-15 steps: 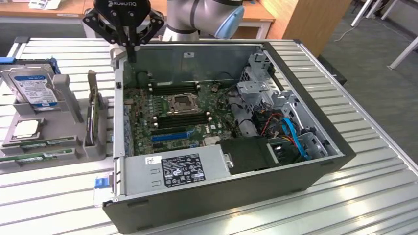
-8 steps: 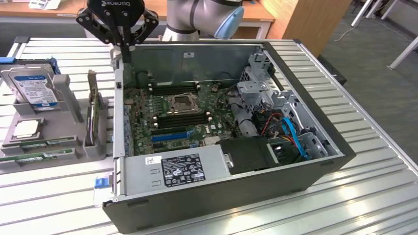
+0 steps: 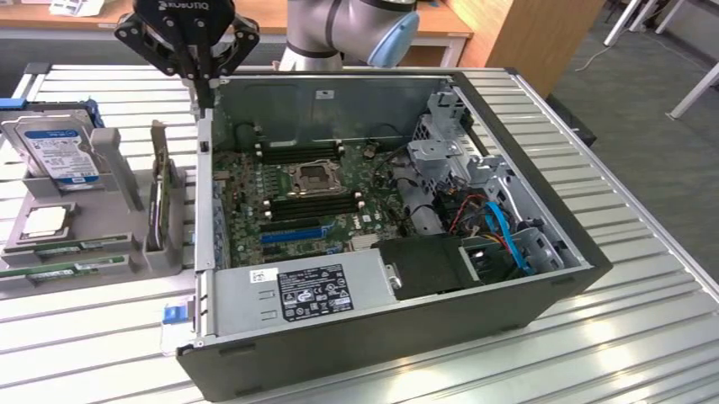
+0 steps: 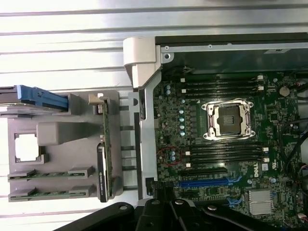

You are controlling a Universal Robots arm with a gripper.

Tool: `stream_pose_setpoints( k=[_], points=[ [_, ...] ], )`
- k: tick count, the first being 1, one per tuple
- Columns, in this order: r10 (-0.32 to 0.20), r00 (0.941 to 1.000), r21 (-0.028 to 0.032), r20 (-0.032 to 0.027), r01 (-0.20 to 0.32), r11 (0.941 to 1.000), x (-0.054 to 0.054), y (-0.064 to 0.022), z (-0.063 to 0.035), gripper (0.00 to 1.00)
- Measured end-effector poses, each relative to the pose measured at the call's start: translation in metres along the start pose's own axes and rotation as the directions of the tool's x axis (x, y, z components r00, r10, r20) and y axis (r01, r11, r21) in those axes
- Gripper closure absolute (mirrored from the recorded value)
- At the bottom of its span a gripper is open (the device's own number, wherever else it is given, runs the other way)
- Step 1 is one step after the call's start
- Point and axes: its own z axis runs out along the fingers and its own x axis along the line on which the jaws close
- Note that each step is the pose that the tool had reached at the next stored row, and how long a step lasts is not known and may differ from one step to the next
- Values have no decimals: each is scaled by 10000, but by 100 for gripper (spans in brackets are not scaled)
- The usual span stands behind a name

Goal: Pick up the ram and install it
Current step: 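Reach for the ram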

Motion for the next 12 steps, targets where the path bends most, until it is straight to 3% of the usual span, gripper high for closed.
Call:
stream_pose_setpoints(
  k=[12],
  points=[
    [2, 10000, 1, 0, -2, 10000, 211, -16, -6, 90]
  ],
)
